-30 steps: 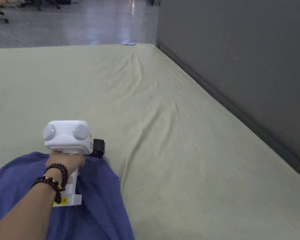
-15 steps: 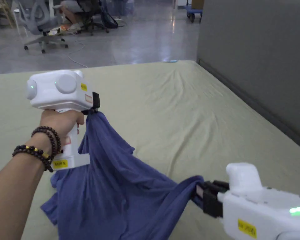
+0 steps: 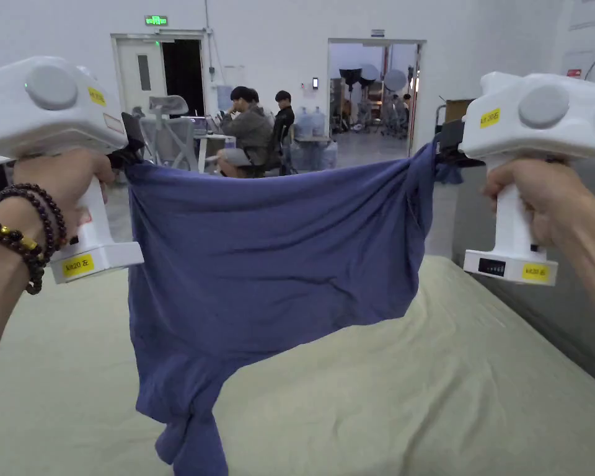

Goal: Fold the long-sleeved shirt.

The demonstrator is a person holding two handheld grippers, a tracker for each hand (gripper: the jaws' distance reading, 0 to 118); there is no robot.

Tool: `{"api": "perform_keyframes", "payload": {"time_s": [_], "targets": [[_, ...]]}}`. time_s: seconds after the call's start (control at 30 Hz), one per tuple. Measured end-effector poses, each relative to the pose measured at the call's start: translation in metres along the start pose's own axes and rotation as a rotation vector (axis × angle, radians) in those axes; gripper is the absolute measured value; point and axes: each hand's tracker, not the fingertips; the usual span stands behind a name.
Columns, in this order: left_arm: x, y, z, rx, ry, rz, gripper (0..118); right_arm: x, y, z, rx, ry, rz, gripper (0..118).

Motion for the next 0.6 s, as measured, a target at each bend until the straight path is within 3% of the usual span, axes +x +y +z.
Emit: {"api": "perform_keyframes", "payload": {"time_s": [0.17, 0.3, 0.47, 0.6], "targets": [[-0.002, 0.014, 0.005, 0.061, -0.002, 0.013, 2, -0.015, 0.039, -0.007, 0.046, -0.066, 0.037, 3], [-0.003, 0.008, -0.004, 0.062, 0.022, -0.022, 2, -0.015, 0.023, -0.02, 0.057, -0.098, 0.058, 3], [-0.008, -0.04, -0.034, 0.006, 0.03, -0.02, 2, 0.014, -0.047, -0.057, -0.046, -0.106, -0.024, 3], [-0.023, -0.106, -0.077, -0.115, 0.059, -0.037, 2, 0.035, -0.131, -0.088, -0.17, -0.128, -0.014, 3]]}}
